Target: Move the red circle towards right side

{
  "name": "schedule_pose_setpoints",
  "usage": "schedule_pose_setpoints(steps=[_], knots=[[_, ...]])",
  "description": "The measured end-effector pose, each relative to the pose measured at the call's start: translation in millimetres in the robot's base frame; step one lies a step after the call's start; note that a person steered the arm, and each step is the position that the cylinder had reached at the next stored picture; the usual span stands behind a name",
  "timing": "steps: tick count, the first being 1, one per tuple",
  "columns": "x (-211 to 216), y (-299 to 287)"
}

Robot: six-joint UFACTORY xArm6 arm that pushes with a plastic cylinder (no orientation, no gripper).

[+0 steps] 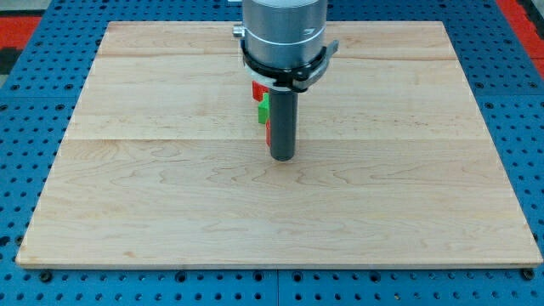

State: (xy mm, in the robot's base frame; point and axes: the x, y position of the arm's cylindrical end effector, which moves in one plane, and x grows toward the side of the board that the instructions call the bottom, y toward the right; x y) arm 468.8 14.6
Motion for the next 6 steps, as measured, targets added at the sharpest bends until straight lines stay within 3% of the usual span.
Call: schedule_pose_setpoints(steps=[1,2,3,6], knots=[[5,28],[-14,69],[-43,74],[-38,14]])
